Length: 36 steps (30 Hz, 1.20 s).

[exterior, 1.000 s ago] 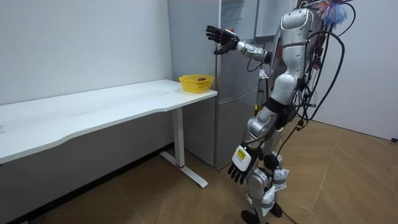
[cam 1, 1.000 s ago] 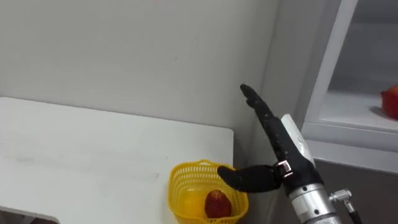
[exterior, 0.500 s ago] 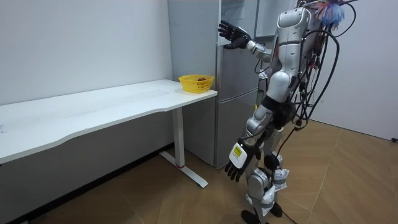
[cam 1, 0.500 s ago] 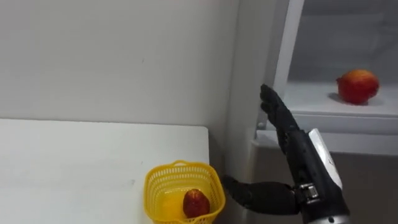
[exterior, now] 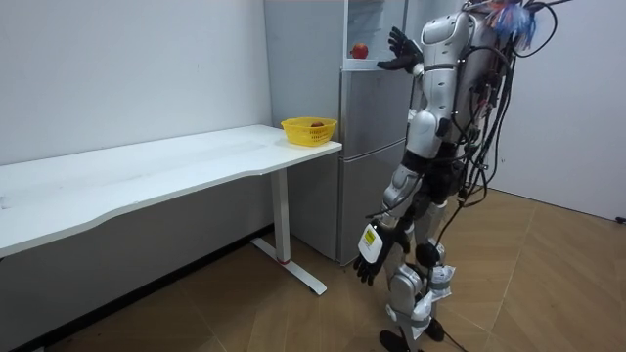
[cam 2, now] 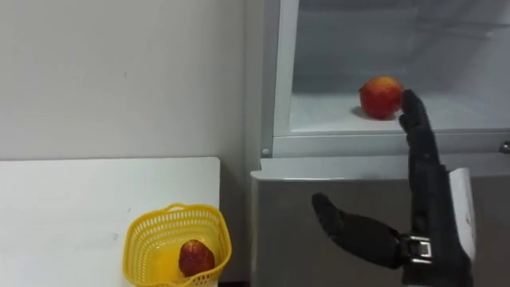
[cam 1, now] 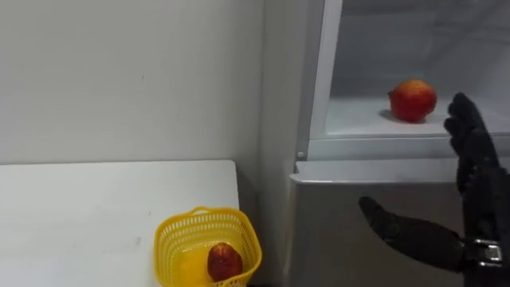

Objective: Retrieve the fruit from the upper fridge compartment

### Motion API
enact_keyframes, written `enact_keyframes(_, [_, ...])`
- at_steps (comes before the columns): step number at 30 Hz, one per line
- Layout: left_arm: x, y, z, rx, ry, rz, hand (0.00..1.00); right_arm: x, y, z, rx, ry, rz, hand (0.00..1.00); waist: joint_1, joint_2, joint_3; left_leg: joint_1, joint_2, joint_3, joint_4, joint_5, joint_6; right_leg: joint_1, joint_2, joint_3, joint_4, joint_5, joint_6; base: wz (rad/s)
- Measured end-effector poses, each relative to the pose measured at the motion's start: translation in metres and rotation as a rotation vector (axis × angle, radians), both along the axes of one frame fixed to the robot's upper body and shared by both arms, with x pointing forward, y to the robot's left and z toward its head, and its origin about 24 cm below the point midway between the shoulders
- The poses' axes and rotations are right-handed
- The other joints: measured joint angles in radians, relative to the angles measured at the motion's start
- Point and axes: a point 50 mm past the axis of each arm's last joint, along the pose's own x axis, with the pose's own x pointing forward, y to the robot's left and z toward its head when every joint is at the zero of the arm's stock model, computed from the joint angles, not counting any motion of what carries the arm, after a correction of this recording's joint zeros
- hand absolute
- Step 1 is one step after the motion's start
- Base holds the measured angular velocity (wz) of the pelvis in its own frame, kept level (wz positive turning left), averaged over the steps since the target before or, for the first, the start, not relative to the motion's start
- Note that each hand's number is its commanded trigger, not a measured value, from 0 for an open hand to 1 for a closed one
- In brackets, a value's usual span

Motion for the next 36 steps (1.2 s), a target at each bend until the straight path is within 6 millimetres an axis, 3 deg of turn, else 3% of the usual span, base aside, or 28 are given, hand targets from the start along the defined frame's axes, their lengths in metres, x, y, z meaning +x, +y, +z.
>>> enact_keyframes(6, [0.0, 0.004, 0.001, 0.009, -0.008, 0.021, 0.0, -0.005, -0.032, 0.018, 0.042, -0.127, -0.196, 0.0, -0.006, -0.019, 0.0059, 0.003, 0.001, -0.001, -0.002, 0.0, 0.0, 0.002, 0.002, -0.002, -0.014, 0.0, 0.0, 0.0])
enact_keyframes(9, [0.003, 0.005, 0.001, 0.01, -0.019, 0.024, 0.0, 0.002, -0.04, 0.022, 0.073, -0.147, -0.211, 0.0, -0.015, -0.023, 0.0075, 0.003, 0.001, -0.001, -0.006, 0.0, 0.0, 0.0, 0.002, -0.006, -0.014, 0.0, 0.0, 0.0])
enact_keyframes(11, [0.004, 0.007, 0.003, 0.013, -0.028, 0.025, 0.0, 0.007, -0.045, 0.025, 0.094, -0.153, -0.213, 0.0, -0.014, -0.042, 0.0102, 0.0, 0.001, -0.001, -0.008, 0.0, -0.001, 0.003, 0.002, -0.01, -0.013, 0.0, 0.0, 0.0])
enact_keyframes(14, [0.008, 0.011, 0.004, 0.021, -0.047, 0.037, 0.0, 0.017, -0.052, 0.027, 0.112, -0.138, -0.213, 0.0, -0.015, -0.044, 0.0095, 0.0, 0.001, -0.004, -0.003, 0.0, -0.001, 0.003, 0.001, -0.013, -0.014, 0.0, 0.0, 0.02])
enact_keyframes(17, [0.008, 0.018, 0.006, 0.038, -0.043, 0.032, 0.0, 0.022, -0.059, 0.03, 0.133, -0.123, -0.212, 0.0, -0.011, -0.062, 0.0155, -0.001, 0.001, -0.008, -0.003, 0.0, -0.001, 0.004, 0.001, -0.017, -0.014, 0.0, 0.0, 0.04])
enact_keyframes(21, [0.003, 0.023, 0.007, 0.056, -0.019, 0.033, 0.0, 0.032, -0.066, 0.029, 0.171, -0.095, -0.224, 0.0, 0.0, -0.078, 0.0091, -0.008, 0.0, -0.015, -0.002, 0.0, -0.001, -0.002, -0.002, -0.029, -0.01, -0.001, 0.0, 0.04])
enact_keyframes(29, [0.004, 0.023, 0.007, 0.024, -0.006, 0.032, 0.0, 0.065, -0.075, 0.057, 0.073, -0.055, -0.16, 0.0, 0.012, -0.088, 0.0121, 0.001, 0.001, -0.023, 0.001, 0.0, -0.001, 0.007, -0.004, -0.032, 0.002, -0.002, 0.001, 0.04])
enact_keyframes(36, [0.011, 0.024, 0.008, 0.012, -0.021, 0.027, 0.0, 0.077, -0.087, 0.045, 0.093, 0.06, -0.161, 0.0, 0.036, -0.094, 0.0108, -0.014, -0.002, -0.044, 0.017, 0.0, -0.001, 0.013, -0.009, -0.059, 0.002, -0.002, 0.0, 0.1])
